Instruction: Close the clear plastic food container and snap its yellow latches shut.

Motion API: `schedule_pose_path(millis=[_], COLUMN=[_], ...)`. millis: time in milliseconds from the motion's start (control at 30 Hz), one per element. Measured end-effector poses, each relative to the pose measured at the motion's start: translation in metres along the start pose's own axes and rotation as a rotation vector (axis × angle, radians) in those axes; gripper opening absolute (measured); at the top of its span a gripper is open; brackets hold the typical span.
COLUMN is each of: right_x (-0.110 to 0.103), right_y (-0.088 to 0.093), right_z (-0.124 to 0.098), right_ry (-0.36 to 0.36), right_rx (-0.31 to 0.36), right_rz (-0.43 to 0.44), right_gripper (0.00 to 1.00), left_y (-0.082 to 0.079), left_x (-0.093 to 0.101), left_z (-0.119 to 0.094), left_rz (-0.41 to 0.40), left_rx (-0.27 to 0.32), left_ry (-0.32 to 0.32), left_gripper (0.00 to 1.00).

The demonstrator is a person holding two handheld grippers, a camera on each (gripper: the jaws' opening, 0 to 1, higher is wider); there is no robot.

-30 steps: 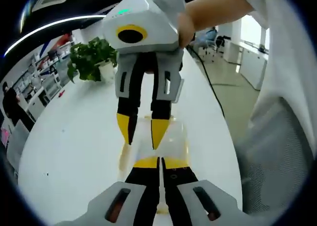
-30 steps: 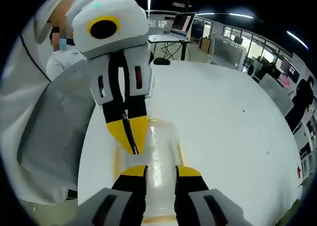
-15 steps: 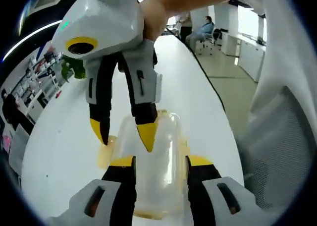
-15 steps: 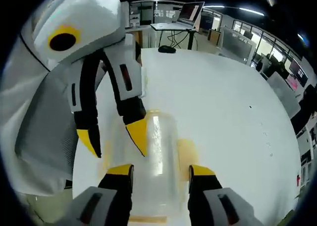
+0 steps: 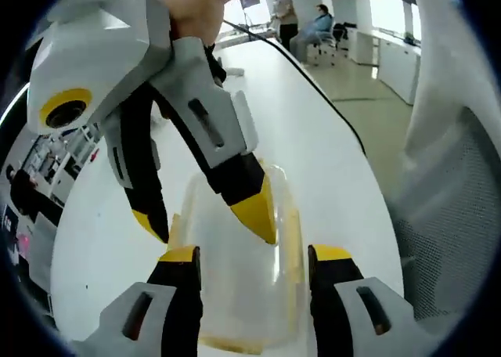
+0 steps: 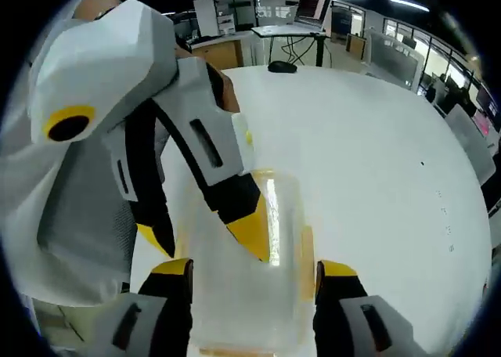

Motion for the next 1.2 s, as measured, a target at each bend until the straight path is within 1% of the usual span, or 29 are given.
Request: schedule_pose_path(millis=[67, 133, 167, 267, 367, 467, 600, 667, 767, 900, 1033, 1167, 1200], right_x=[0.003, 0.003, 0.001, 0.003, 0.003, 0.002, 0.002, 0.002, 0.002, 0.002, 0.004, 0.009, 0.011], right_y=[0.0, -0.001, -0.002, -0.006, -0.007, -0.01, -0.011, -0.012, -0.012, -0.012, -0.013, -0.016, -0.017], right_z=[0.001, 0.002, 0.003, 0.005, 0.009, 0.009, 0.01, 0.01, 0.011, 0.011, 0.012, 0.012, 0.012], right_ry=[-0.013, -0.034, -0.049, -0.051, -0.061, -0.068, -0.074, -0.077, -0.084, -0.084, -0.091, -0.096, -0.098], right_rx=[-0.014, -0.032, -0.043, -0.072, -0.092, -0.112, -0.141, -0.155, -0.172, -0.173, -0.187, -0.192, -0.191], right_rz=[0.023, 0.019, 0.013, 0.013, 0.039, 0.02, 0.018, 0.022, 0.019, 0.023, 0.036, 0.094, 0.093], right_gripper=[0.64, 0.63, 0.63, 0.63, 0.66, 0.67, 0.66, 0.66, 0.65, 0.64, 0.63, 0.57, 0.56], left_y=[-0.001, -0.001, -0.001, -0.002, -0.004, -0.003, -0.004, -0.006, -0.007, -0.007, -0.009, -0.009, -0.008], left_x=[-0.001, -0.001, -0.002, -0.002, -0.001, -0.002, -0.01, -0.012, -0.01, -0.009, -0.011, -0.011, -0.01], left_z=[0.002, 0.002, 0.002, 0.002, 0.003, 0.002, -0.001, -0.001, 0.001, 0.001, 0.003, 0.003, 0.004], left_rz=[0.003, 0.033, 0.025, 0.014, 0.018, 0.02, -0.019, -0.018, -0.008, -0.003, -0.006, -0.002, -0.006], left_rx=[-0.002, -0.024, -0.019, -0.022, -0.041, -0.046, -0.041, -0.066, -0.08, -0.092, -0.124, -0.135, -0.133], left_ry=[-0.004, -0.011, -0.008, -0.009, -0.016, -0.01, 0.05, 0.069, 0.073, 0.074, 0.08, 0.079, 0.076], left_gripper=[0.55, 0.53, 0.53, 0.53, 0.53, 0.52, 0.51, 0.5, 0.5, 0.49, 0.49, 0.48, 0.48])
Point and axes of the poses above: the point that each gripper's makers call its tool centre point, and the gripper's own axes: z roughly forward along the fingers, x roughly to its right, y roughly out of its underside, the point moved 8 cm from there along -z, roughly backward along the fingers, and after that the axes turned 13 degrees about z, right-handed, at the moved point
